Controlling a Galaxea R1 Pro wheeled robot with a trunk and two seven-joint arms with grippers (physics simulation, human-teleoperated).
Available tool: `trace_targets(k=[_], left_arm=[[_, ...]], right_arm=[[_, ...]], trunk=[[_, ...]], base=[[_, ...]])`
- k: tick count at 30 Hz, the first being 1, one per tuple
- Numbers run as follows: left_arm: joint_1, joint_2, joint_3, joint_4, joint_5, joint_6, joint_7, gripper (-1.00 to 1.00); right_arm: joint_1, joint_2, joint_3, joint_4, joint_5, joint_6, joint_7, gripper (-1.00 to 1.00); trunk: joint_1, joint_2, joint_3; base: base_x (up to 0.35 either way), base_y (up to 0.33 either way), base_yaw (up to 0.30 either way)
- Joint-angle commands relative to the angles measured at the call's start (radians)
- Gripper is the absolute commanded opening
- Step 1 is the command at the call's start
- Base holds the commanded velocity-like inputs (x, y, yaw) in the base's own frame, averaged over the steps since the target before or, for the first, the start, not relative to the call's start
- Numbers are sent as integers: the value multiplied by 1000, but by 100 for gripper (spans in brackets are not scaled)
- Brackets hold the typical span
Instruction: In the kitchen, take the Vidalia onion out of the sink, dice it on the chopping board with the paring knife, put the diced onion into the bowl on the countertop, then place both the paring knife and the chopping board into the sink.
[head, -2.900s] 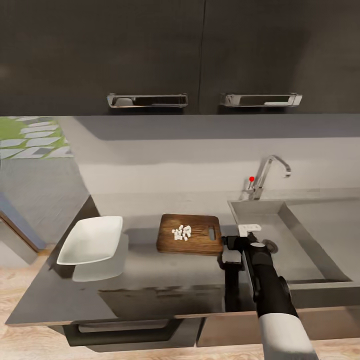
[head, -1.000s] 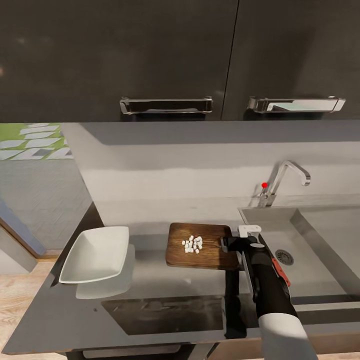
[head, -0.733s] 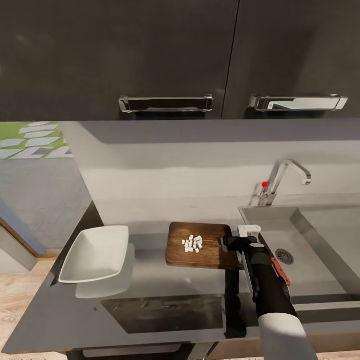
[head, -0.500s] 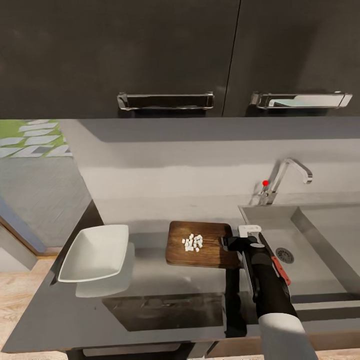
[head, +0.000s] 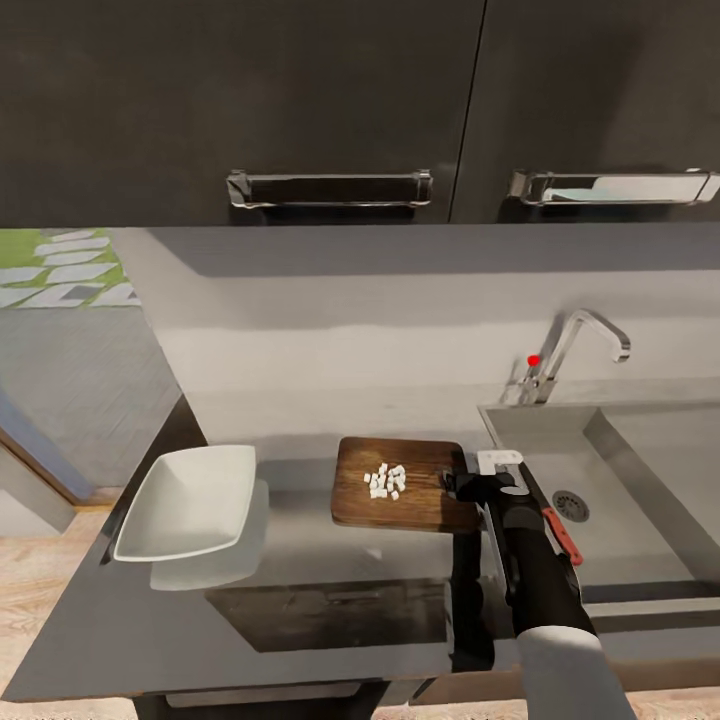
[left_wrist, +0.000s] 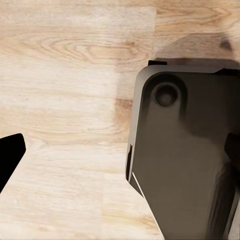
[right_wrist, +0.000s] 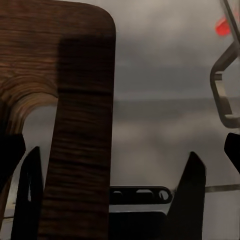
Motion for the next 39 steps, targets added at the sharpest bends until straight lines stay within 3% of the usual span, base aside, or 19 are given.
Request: trace_targets(k=[1, 18, 19, 39], left_arm=[[0, 2, -8, -2, 10, -3, 9, 100], [0, 2, -8, -2, 10, -2, 9, 100], [0, 2, -8, -2, 10, -2, 9, 100], [0, 2, -8, 0, 10, -2, 9, 100]], right_arm=[[-1, 1, -3, -2, 11, 4, 10, 100], [-1, 1, -3, -3, 11, 8, 10, 100], [-1, 1, -3, -3, 11, 9, 10, -100], [-1, 1, -3, -12, 11, 10, 8, -100]], trunk=[[1, -2, -3], [1, -2, -10], [1, -2, -10], [1, -2, 1]], base=[[0, 0, 0], [0, 0, 0], [0, 0, 0], [0, 0, 0]])
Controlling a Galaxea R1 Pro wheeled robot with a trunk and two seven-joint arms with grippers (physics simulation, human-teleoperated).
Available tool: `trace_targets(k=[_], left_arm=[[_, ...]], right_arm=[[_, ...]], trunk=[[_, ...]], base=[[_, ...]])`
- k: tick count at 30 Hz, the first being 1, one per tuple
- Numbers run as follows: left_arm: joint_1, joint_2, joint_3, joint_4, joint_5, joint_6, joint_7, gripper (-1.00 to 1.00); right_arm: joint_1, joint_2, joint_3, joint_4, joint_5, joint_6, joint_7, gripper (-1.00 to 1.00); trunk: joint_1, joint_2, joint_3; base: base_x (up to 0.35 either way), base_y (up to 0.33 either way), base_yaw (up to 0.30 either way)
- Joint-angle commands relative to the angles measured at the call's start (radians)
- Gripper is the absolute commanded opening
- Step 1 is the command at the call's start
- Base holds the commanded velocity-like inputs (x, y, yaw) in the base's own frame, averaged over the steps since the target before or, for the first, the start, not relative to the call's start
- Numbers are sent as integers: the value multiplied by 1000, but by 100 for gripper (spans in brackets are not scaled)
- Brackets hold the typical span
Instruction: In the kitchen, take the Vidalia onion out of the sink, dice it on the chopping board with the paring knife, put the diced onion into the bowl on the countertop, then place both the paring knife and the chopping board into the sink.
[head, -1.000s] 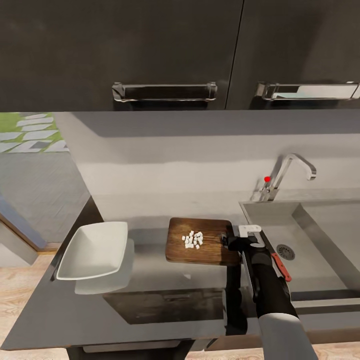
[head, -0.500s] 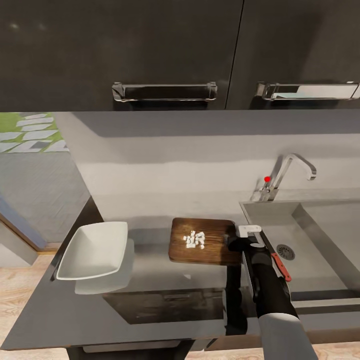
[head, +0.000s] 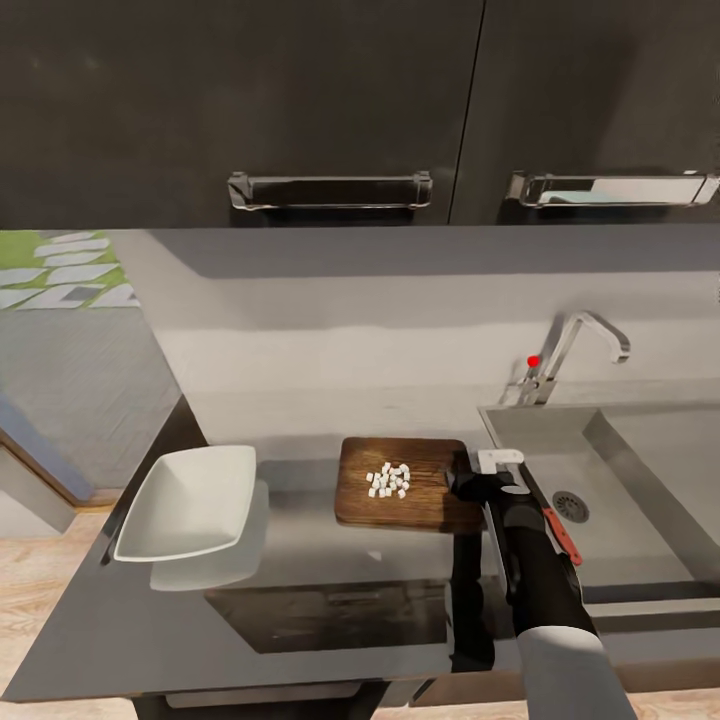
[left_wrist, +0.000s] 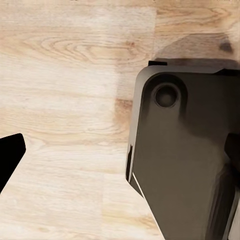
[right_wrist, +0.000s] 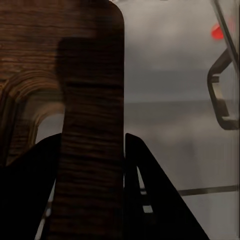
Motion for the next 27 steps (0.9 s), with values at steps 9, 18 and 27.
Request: trace_targets(k=[9, 18, 27], left_arm=[[0, 2, -8, -3, 10, -3, 9, 100], [0, 2, -8, -3, 10, -3, 9, 100], [0, 2, -8, -3, 10, -3, 9, 100]], right_arm=[[-1, 1, -3, -2, 9, 4, 10, -100], [-1, 1, -3, -2, 9, 4, 10, -100], [-1, 1, -3, -2, 9, 4, 11, -100]], trunk=[[1, -2, 13], [1, -2, 27], [1, -2, 42]], base=[[0, 0, 0], [0, 0, 0], [0, 0, 0]])
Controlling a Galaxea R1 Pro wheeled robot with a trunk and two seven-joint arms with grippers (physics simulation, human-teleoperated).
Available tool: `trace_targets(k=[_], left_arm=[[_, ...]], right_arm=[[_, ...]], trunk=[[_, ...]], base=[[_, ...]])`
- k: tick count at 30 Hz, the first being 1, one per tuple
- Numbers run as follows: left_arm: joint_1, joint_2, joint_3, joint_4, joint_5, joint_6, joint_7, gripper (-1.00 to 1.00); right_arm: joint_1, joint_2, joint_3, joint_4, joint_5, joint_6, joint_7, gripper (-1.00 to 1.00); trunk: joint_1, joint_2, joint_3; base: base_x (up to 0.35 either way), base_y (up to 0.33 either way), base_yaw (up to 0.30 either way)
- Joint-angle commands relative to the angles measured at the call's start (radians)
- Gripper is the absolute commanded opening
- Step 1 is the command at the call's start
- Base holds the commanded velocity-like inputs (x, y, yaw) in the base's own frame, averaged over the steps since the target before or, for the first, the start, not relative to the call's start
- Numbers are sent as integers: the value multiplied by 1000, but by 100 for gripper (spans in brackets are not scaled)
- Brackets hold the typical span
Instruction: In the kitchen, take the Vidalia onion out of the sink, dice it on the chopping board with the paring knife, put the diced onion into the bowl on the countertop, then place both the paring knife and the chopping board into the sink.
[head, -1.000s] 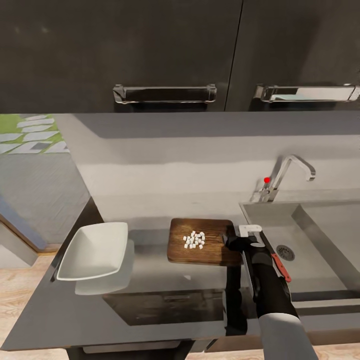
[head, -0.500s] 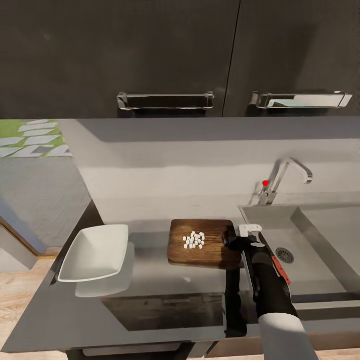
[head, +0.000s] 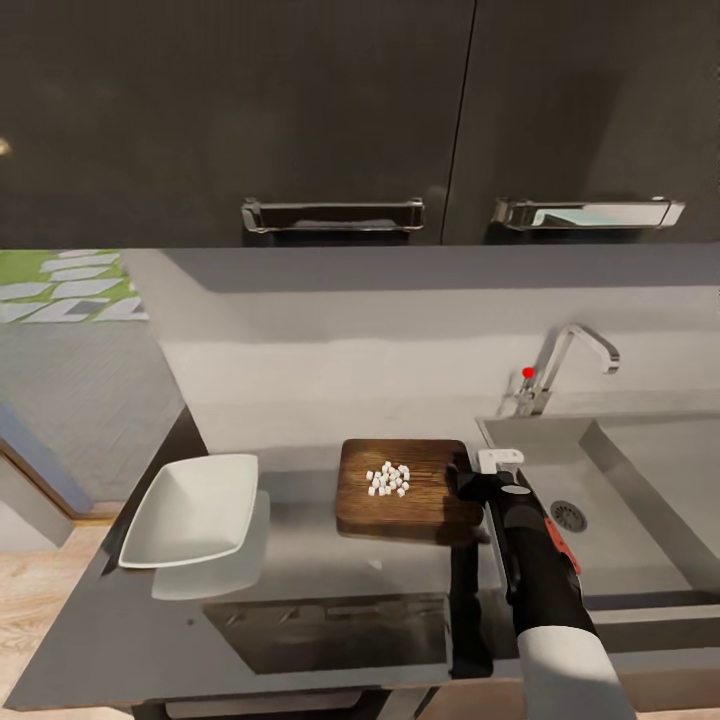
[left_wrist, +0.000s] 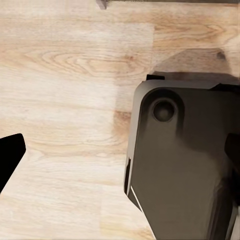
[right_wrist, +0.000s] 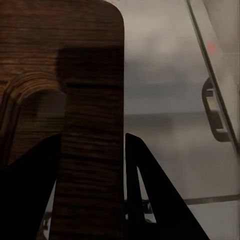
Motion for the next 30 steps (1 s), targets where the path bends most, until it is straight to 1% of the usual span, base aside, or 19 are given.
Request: trace_targets(k=[1, 6, 13, 19, 20, 23, 24, 30], left_arm=[[0, 2, -8, -1, 10, -2, 9, 100], [0, 2, -8, -1, 10, -3, 9, 100], [0, 2, -8, 0, 10, -3, 9, 100], [0, 2, -8, 0, 10, -3, 9, 100], [0, 2, -8, 0, 10, -2, 9, 100], [0, 2, -8, 1, 10, -2, 9, 100], [0, 2, -8, 1, 10, -2, 9, 100], [0, 2, -8, 1, 10, -2, 9, 100]], right_arm=[[-1, 1, -3, -2, 10, 4, 10, -100], [-1, 1, -3, -2, 10, 4, 11, -100], [-1, 1, -3, -2, 9, 4, 12, -100], [-1, 1, -4, -3, 9, 4, 16, -100], [-1, 1, -4, -3, 9, 4, 24, -100], [-1, 1, -6, -3, 10, 4, 84, -100], [-1, 1, -6, -3, 10, 4, 94, -100], [-1, 1, -6, -3, 10, 4, 105, -100]], trunk=[[1, -2, 0], [1, -2, 8], [1, -2, 19], [1, -2, 29], [1, -2, 31], [1, -2, 36], [1, -2, 37], [1, -2, 47]], base=[[0, 0, 0], [-21, 21, 0], [-113, 206, 0], [-13, 24, 0], [-1, 2, 0], [0, 0, 0], [0, 0, 0], [0, 25, 0]])
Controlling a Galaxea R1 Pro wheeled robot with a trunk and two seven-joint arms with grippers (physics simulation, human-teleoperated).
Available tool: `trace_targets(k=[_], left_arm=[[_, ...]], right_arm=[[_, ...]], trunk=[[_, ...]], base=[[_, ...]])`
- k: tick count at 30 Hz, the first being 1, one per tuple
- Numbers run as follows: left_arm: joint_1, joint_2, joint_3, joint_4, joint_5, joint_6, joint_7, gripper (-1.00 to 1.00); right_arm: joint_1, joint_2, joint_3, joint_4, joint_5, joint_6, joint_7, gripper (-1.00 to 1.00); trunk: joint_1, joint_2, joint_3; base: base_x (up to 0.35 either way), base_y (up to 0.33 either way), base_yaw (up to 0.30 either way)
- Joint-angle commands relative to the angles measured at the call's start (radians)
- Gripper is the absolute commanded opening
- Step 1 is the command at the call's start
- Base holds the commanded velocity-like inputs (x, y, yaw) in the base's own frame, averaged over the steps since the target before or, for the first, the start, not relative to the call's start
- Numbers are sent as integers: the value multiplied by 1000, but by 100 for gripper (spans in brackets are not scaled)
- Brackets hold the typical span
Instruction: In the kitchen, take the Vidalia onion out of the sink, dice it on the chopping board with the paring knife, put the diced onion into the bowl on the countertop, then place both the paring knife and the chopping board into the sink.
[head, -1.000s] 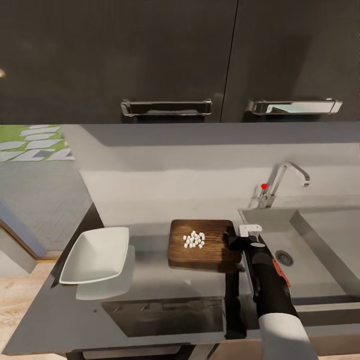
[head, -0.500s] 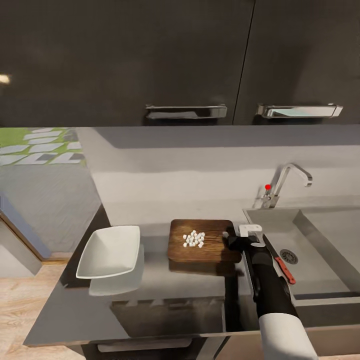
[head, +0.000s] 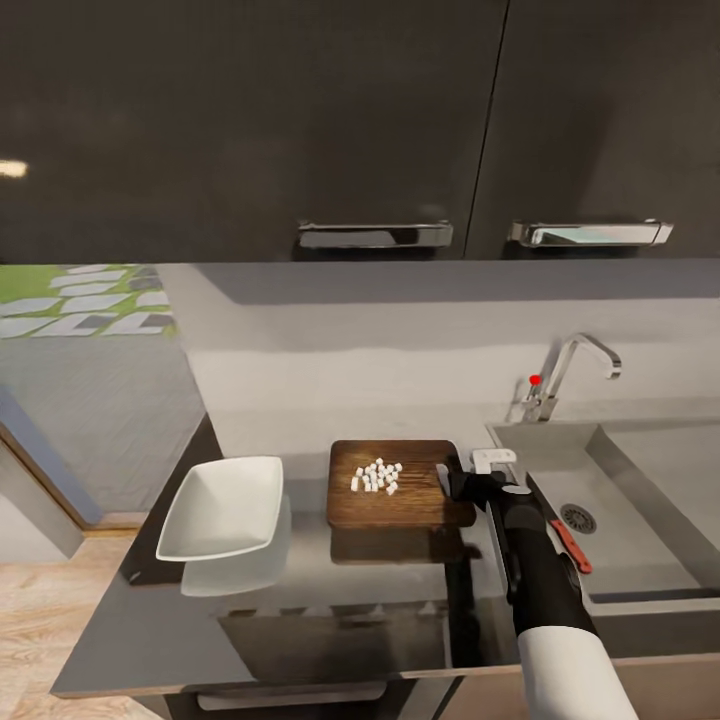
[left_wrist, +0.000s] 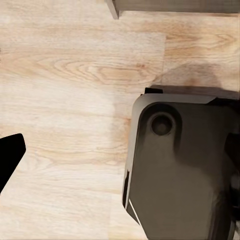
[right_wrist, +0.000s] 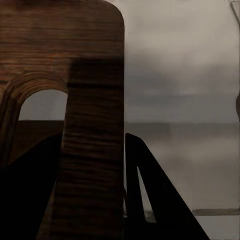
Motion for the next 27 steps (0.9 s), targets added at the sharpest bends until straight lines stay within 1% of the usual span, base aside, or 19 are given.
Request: trace_targets(k=[1, 3, 9, 23, 27], left_arm=[[0, 2, -8, -1, 10, -3, 8, 100], [0, 2, -8, -1, 10, -2, 8, 100], [0, 2, -8, 6, 10, -3, 8, 100], [0, 2, -8, 6, 10, -3, 8, 100], [0, 2, -8, 6, 10, -3, 8, 100]], right_arm=[[-1, 1, -3, -2, 10, 3, 10, -100], [0, 1, -3, -2, 10, 3, 9, -100], [-1, 1, -3, -2, 10, 3, 10, -100], [-1, 1, -2, -15, 10, 7, 9, -100], [-1, 1, -1, -19, 10, 24, 9, -100]], trunk=[[1, -2, 0], [1, -2, 3], [1, -2, 13], [1, -2, 36], [1, -2, 42]], base=[[0, 87, 0], [0, 132, 0], [0, 252, 0], [0, 11, 0], [0, 0, 0]])
